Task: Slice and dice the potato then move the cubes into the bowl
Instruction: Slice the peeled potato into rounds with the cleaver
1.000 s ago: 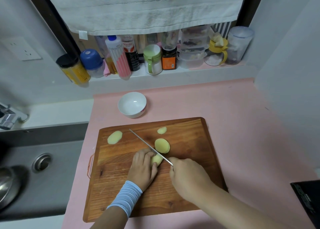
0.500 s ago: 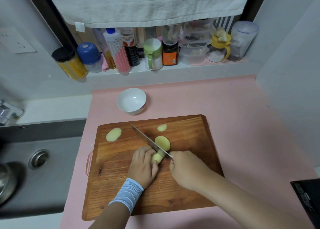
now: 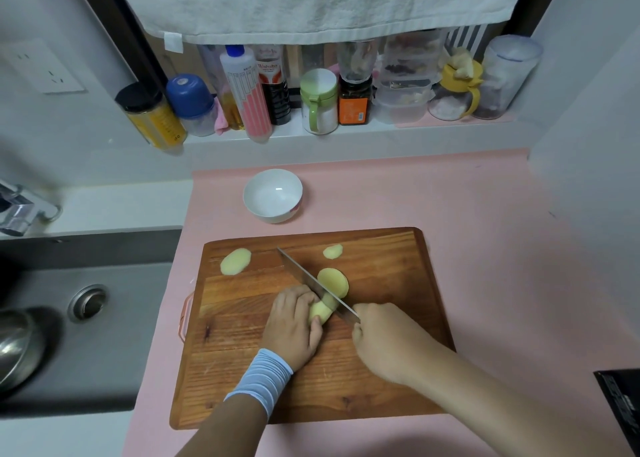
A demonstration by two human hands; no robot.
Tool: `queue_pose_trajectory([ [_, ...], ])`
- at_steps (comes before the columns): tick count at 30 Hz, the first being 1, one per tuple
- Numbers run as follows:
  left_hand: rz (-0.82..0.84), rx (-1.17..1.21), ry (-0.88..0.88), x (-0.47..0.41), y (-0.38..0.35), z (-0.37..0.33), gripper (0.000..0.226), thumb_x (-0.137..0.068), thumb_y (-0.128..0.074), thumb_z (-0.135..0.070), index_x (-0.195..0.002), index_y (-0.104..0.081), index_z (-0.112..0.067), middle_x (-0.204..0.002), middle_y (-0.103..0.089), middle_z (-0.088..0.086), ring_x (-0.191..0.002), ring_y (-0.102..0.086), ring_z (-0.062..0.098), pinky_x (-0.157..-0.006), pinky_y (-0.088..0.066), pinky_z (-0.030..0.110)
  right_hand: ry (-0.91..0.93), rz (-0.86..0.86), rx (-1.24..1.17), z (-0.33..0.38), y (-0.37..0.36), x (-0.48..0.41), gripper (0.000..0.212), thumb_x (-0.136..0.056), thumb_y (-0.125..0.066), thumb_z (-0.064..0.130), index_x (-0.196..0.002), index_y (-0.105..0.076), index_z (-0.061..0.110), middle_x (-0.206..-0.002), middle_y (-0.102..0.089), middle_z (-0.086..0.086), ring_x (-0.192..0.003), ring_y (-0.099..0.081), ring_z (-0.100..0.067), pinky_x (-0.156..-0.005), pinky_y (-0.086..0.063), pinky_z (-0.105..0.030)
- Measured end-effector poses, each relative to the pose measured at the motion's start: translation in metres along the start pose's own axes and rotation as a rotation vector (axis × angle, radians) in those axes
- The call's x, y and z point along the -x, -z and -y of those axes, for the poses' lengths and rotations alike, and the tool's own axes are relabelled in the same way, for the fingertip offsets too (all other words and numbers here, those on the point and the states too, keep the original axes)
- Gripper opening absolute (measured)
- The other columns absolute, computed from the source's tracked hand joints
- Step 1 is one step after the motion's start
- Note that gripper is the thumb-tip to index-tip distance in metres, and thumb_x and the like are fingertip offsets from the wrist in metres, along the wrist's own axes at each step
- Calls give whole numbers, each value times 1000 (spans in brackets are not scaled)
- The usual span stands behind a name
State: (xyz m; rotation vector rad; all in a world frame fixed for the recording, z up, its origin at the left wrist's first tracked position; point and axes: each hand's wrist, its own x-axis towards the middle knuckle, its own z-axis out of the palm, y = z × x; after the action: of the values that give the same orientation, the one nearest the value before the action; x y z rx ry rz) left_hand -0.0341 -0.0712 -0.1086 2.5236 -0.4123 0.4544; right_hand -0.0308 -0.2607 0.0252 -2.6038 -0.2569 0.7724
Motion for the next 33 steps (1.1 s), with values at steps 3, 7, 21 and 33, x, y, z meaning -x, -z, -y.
queue_pose_trajectory([
  [3,-8,0,15,1,-1,-1,28,-83,-52,-22,-107,-51,-10,-111,-55,11,-100,-50,27,-93,-41,37,-10,-4,-7,-1,-1,0,22,-100,-43,23,-79,-49,24,-74,-58,5,-66,-57,-16,-56,-40,-29],
  [7,-10,0,14,0,0,-2,28,-82,-52,-22,-108,-50,-10,-111,-55,11,-101,-49,27,-93,-41,37,4,10,-34,10,-2,-16,16,-100,-45,23,-87,-53,22,-81,-59,3,-75,-61,-19,-64,-48,-32],
  [21,3,14,44,-1,1,-3,28,-82,-52,-23,-108,-49,-12,-111,-57,11,-99,-49,26,-91,-42,38,8,-15,-31,9,-9,-18,15,-100,-44,24,-92,-55,21,-86,-61,0,-80,-62,-23,-68,-49,-33],
  [33,-7,20,30,0,0,-3,28,-82,-53,-21,-107,-51,-10,-112,-56,11,-99,-50,27,-92,-42,37,0,-15,-21,-2,-18,-18,22,-100,-44,21,-78,-47,24,-74,-55,6,-71,-57,-20,-61,-42,-30],
])
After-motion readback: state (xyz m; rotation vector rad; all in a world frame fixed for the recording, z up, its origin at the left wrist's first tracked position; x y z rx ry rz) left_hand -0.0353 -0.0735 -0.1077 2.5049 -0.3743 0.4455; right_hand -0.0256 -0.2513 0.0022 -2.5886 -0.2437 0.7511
